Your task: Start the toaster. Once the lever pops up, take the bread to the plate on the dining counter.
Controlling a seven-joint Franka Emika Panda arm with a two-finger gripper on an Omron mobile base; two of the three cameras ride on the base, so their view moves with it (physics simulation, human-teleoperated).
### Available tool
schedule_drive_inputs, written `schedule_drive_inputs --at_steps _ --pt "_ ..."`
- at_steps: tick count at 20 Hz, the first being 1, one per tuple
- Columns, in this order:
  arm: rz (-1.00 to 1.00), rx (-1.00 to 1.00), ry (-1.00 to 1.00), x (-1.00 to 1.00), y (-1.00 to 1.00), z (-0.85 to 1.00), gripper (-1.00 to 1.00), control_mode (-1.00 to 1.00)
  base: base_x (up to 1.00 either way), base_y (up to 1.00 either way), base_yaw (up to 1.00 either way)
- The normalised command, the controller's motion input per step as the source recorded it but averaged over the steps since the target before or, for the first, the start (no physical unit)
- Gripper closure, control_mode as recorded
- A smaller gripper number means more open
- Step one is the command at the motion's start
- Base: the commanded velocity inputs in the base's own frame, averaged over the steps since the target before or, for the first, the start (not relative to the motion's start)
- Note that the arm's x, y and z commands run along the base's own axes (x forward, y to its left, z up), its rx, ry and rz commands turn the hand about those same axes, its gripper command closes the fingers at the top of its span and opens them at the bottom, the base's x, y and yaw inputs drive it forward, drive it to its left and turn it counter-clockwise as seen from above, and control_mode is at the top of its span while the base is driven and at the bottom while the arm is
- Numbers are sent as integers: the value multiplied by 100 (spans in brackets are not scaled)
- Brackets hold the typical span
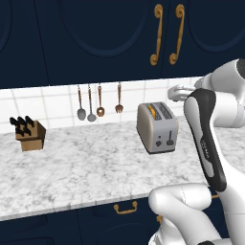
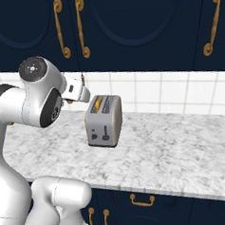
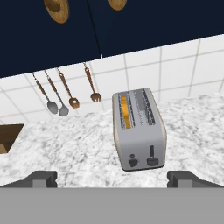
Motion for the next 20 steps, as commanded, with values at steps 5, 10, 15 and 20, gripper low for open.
schedule_drive_inputs --at_steps 5,10,15,20 --pt "0 0 0 0 0 0 -100 -100 0 0 0" --pt "0 0 0 0 0 0 -100 -100 0 0 0" --pt "0 0 0 0 0 0 -100 -100 0 0 0" --pt "0 0 0 0 0 0 -100 -100 0 0 0"
